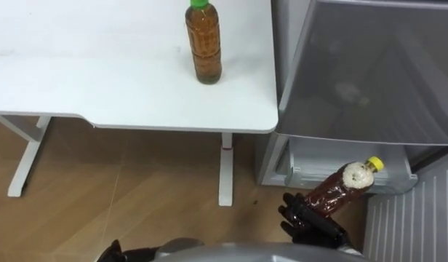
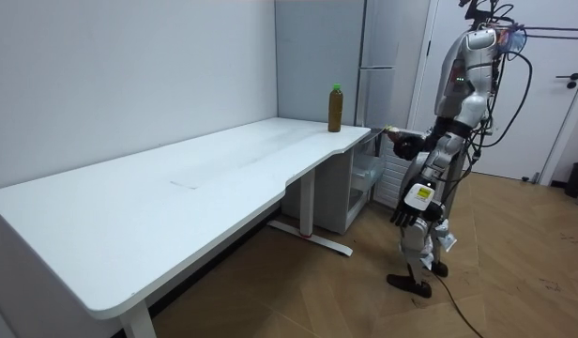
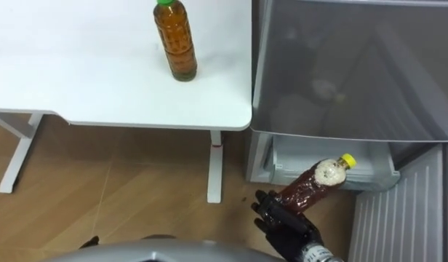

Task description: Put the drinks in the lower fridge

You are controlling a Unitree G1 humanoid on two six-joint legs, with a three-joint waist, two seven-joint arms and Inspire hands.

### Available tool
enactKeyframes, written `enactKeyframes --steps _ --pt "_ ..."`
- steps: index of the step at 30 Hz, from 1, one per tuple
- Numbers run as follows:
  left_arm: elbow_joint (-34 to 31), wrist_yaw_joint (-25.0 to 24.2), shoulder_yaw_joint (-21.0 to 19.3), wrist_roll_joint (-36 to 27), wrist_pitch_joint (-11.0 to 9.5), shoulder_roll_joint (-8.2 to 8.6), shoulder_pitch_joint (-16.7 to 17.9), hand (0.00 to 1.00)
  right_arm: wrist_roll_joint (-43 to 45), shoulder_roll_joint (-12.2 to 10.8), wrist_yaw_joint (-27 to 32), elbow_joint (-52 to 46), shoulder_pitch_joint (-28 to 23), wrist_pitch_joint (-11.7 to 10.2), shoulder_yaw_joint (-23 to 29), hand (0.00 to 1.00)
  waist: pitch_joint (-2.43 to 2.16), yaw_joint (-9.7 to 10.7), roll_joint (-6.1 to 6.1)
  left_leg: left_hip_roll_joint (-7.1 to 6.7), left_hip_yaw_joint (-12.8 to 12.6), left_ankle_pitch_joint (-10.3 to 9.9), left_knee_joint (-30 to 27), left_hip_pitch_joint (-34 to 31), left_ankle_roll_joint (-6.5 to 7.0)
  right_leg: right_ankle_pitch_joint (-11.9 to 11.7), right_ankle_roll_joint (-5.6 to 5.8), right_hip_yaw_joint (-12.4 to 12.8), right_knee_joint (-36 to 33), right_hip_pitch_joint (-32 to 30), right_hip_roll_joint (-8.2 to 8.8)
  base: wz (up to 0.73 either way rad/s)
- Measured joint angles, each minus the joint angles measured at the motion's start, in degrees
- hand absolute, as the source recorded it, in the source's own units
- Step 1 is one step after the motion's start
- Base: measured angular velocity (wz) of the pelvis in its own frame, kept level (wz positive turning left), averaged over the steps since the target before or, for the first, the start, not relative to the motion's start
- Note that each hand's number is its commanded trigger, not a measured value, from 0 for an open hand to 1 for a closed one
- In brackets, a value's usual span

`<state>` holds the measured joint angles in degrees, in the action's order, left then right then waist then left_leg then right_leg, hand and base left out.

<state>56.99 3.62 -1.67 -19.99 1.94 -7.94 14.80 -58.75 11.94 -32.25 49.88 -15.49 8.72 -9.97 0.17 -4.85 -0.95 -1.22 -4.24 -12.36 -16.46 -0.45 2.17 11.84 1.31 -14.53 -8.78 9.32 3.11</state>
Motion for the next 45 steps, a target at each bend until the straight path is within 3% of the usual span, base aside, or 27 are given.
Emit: enactKeyframes --steps 3,7,15,22,28,32,38,43,45 --pt "1.29 0.63 1.25 -0.01 -0.83 0.00 -0.86 0.00 -2.89 -0.77 2.76 -0.03 0.61 0.00 -0.03 1.00 0.31 -0.05 0.24 0.27 -0.32 -0.01 -0.14 -0.57 -0.02 -0.19 -0.17 0.51 -0.14 -0.31 -0.22 -0.09" --pt "2.78 0.47 1.94 0.31 -1.24 0.12 -1.40 0.00 -8.19 -1.18 5.92 -0.32 0.96 -0.16 -0.04 1.00 0.38 -0.21 0.86 0.29 -0.55 -0.03 0.16 -0.02 -0.04 -0.29 -0.14 1.06 -0.20 -0.13 -0.26 -0.06" --pt "3.21 1.39 2.15 0.57 -2.24 0.50 -0.20 0.00 -22.32 -2.15 10.28 -5.22 1.77 -3.47 0.06 1.00 0.45 0.00 1.12 0.33 -1.15 0.06 1.22 1.07 -0.16 -0.29 -0.13 1.45 -0.39 0.14 -0.25 -0.05" --pt "3.25 2.87 4.15 1.07 -2.40 0.40 1.03 0.00 -24.83 -2.99 12.65 -5.74 3.17 -4.18 0.03 1.00 0.43 -0.18 1.45 0.26 -1.14 0.05 1.43 1.29 -0.15 -0.29 -0.13 1.38 -0.25 0.37 -0.22 0.00" --pt "3.20 2.25 4.20 7.33 -2.44 0.55 2.46 0.00 -25.38 -2.78 14.89 -7.50 3.77 -5.62 0.57 1.00 0.46 -0.29 2.57 0.15 -0.52 0.04 1.16 1.09 -0.15 -0.29 -0.13 0.71 0.01 0.70 -0.20 0.06" --pt "3.41 1.94 4.17 13.52 -1.04 0.59 4.13 0.00 -28.66 -2.69 15.52 -9.23 3.81 -6.30 1.17 1.00 0.31 -0.20 3.12 -0.03 0.13 0.04 0.94 1.01 -0.15 -0.25 -0.06 0.20 0.02 0.94 -0.16 0.07" --pt "3.97 0.90 4.24 14.69 0.91 0.79 4.55 0.00 -28.86 -1.98 15.83 -7.95 5.07 -6.21 4.69 1.00 0.43 0.21 3.66 -0.57 1.62 -0.10 -0.22 0.73 0.10 -0.02 0.29 -1.27 0.14 1.49 0.18 0.13" --pt "3.75 -0.37 4.68 14.75 1.95 0.52 2.53 0.00 -30.62 -1.06 16.21 -6.31 8.78 -6.29 6.80 1.00 0.33 0.31 4.52 -0.50 1.98 -0.08 -2.15 -2.98 0.27 0.07 0.16 -1.32 -0.15 -1.42 0.07 0.03" --pt "3.79 -0.49 4.69 14.69 2.34 0.06 1.10 0.00 -31.36 -0.34 16.37 -3.06 12.81 -6.25 6.94 1.00 0.36 0.55 4.48 -0.57 2.11 0.46 -2.23 -4.90 0.51 0.05 0.14 -1.38 -1.17 -3.54 0.22 0.08"
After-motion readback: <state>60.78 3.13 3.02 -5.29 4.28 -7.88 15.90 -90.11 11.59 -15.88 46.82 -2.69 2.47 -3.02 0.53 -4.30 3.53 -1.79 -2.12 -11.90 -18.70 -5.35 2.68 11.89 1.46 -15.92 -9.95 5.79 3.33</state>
